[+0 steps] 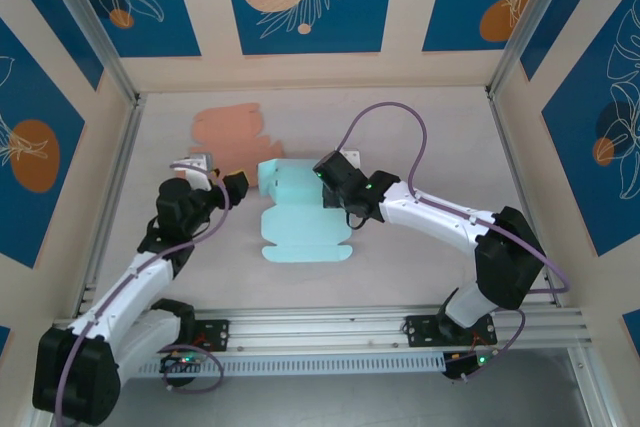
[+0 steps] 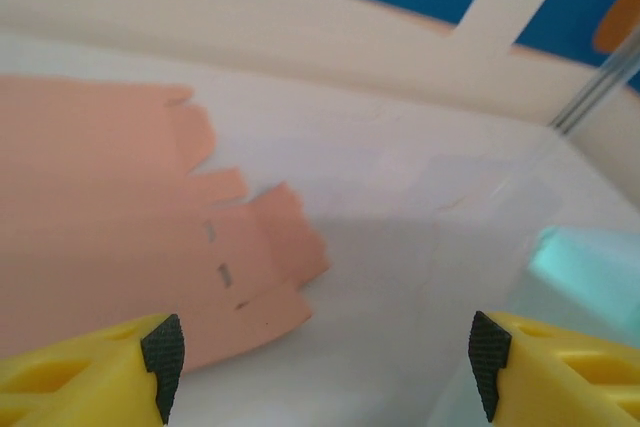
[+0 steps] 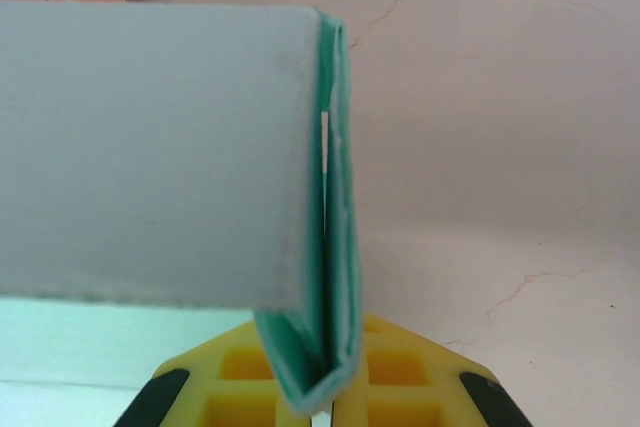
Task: Fold the paper box
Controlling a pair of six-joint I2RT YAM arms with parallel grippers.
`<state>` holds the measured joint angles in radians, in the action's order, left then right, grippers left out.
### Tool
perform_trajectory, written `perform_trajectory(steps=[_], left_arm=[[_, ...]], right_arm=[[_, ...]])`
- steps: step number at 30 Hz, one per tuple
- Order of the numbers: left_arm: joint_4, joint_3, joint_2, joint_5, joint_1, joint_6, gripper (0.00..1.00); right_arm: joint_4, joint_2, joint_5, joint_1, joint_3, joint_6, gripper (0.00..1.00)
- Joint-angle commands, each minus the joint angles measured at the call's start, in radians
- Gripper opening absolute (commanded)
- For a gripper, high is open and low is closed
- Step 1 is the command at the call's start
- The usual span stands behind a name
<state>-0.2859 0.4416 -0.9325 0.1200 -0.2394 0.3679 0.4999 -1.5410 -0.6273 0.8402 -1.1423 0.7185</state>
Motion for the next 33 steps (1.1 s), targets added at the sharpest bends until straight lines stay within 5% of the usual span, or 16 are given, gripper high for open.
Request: perform_trajectory(steps=[1,9,17,27,33], left_arm=[[0.06,0.035,-0.067,-0.005,0.009,-0.018,0.76],[-0.122,0.046,-0.223,0.204,0.006,-0.076,0.73],[-0.2,0.039,-0.218,0.392,-0.024,-0.1,0.73],[-0.229,0.079,-0.415,0.391,-0.063,-0.061,0.73],[-0.146,0.144,-0.47,0.355,-0.074,0.085,0.66]], right_arm=[[-0.017,0.032,0.011,0.01,0.004,-0.012,0.0],[-0.02,0.031,0.005,0.018,0.003,-0.025,0.0],[-0.019,0.011,-0.006,0.007,-0.002,-0.024,0.0],[0.03,-0.067,0.042,-0.023,-0.037,0.004,0.0],[0.219,-0.175,0.202,-0.072,-0.151,-0.015,0.0]])
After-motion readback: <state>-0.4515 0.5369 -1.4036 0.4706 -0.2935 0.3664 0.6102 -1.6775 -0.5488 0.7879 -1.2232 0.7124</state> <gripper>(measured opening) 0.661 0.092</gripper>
